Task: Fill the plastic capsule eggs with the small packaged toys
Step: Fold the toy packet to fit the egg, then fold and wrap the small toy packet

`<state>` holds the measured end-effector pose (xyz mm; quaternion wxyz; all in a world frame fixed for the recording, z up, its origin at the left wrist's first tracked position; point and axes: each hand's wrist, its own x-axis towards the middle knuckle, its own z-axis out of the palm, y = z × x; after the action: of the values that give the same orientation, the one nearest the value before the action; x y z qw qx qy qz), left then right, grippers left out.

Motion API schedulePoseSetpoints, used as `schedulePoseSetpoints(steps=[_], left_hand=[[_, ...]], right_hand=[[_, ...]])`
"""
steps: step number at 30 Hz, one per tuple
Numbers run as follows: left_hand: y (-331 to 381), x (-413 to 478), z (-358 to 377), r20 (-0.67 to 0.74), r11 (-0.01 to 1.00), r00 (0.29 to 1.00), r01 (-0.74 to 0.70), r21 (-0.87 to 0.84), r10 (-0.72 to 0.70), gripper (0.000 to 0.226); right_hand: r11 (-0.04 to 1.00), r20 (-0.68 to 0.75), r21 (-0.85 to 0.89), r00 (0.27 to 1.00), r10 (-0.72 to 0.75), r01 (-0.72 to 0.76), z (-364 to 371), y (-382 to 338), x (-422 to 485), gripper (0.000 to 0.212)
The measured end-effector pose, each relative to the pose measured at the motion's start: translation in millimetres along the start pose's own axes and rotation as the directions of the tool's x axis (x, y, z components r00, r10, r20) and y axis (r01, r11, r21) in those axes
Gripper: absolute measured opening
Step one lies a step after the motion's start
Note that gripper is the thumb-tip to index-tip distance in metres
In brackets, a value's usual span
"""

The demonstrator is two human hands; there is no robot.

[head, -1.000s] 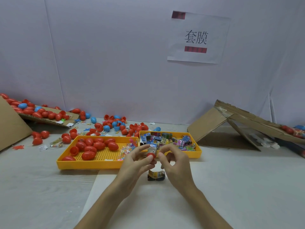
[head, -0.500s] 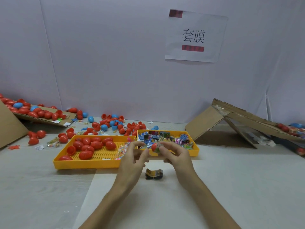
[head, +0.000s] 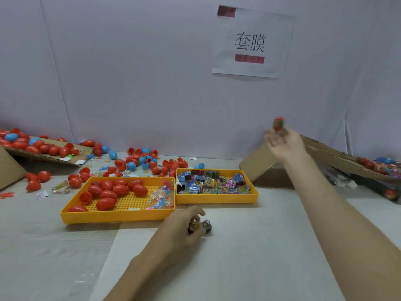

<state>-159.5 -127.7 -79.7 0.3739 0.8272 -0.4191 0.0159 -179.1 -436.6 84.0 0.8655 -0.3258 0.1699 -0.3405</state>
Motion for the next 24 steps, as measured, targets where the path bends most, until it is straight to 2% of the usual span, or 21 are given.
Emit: schedulePoseSetpoints(steps=[2, 3, 5, 8, 10, 12, 14, 16, 21, 24], left_hand=[[-2.1, 0.7, -0.6, 0.021, 1.0, 1.0, 0.001, 0.016, -0.002, 0.037], [-3.1, 1.1, -0.8, 0.029, 1.0, 1.0, 0.005, 0.022, -0.005, 0.039], [-3.1, 1.3, -0.4, 0.029, 1.0, 1.0, 0.009, 0.018, -0.009, 0.039], [-3.5, 0.1, -1.5, 0.009, 1.0, 1.0, 0.011, 0.003, -0.011, 0.04], [-3.8, -0.8, -1.9, -0.018, 1.0, 1.0, 0.016, -0.011, -0.016, 0.041], [-3.7, -1.4, -1.0, -0.044, 1.0, 0.999, 0.012, 0.01, -0.012, 0.041], [-3.6, -1.1, 0.4, -0.061, 1.0, 0.998, 0.01, 0.029, -0.008, 0.042], [-5.1, 0.3, 1.4, -0.058, 1.0, 0.998, 0.02, 0.018, -0.019, 0.04], [-4.5, 2.0, 1.9, -0.053, 0.999, 0.998, 0.044, 0.021, -0.043, 0.043], [-3.0, 1.3, 2.2, -0.049, 0.998, 0.998, 0.048, 0.04, -0.046, 0.044]], right_hand=[[0.998, -0.072, -0.055, 0.997, 0.028, -0.032, -10.0, -2.7, 5.7, 0.04], [0.985, -0.071, -0.157, 0.996, 0.054, -0.065, -16.6, 8.0, 1.3, 0.035], [0.915, 0.036, -0.392, 0.992, 0.121, -0.098, -29.4, 43.4, -13.2, 0.018], [0.714, 0.169, -0.698, 0.959, 0.228, -0.047, -40.3, 93.1, -47.7, 0.02], [0.506, 0.283, -0.853, 0.928, 0.244, 0.127, -49.7, 119.3, -65.6, 0.029], [0.337, 0.392, -0.89, 0.894, 0.218, 0.308, -57.6, 141.0, -81.1, 0.036], [0.257, 0.46, -0.871, 0.88, 0.122, 0.42, -64.5, 156.9, -92.5, 0.039], [0.244, 0.506, -0.846, 0.859, 0.083, 0.475, -67.9, 164.2, -98.8, 0.04], [0.249, 0.502, -0.855, 0.847, 0.176, 0.455, -69.5, 160.3, -99.3, 0.037], [0.183, 0.506, -0.861, 0.834, 0.22, 0.474, -71.1, 160.1, -98.4, 0.029]])
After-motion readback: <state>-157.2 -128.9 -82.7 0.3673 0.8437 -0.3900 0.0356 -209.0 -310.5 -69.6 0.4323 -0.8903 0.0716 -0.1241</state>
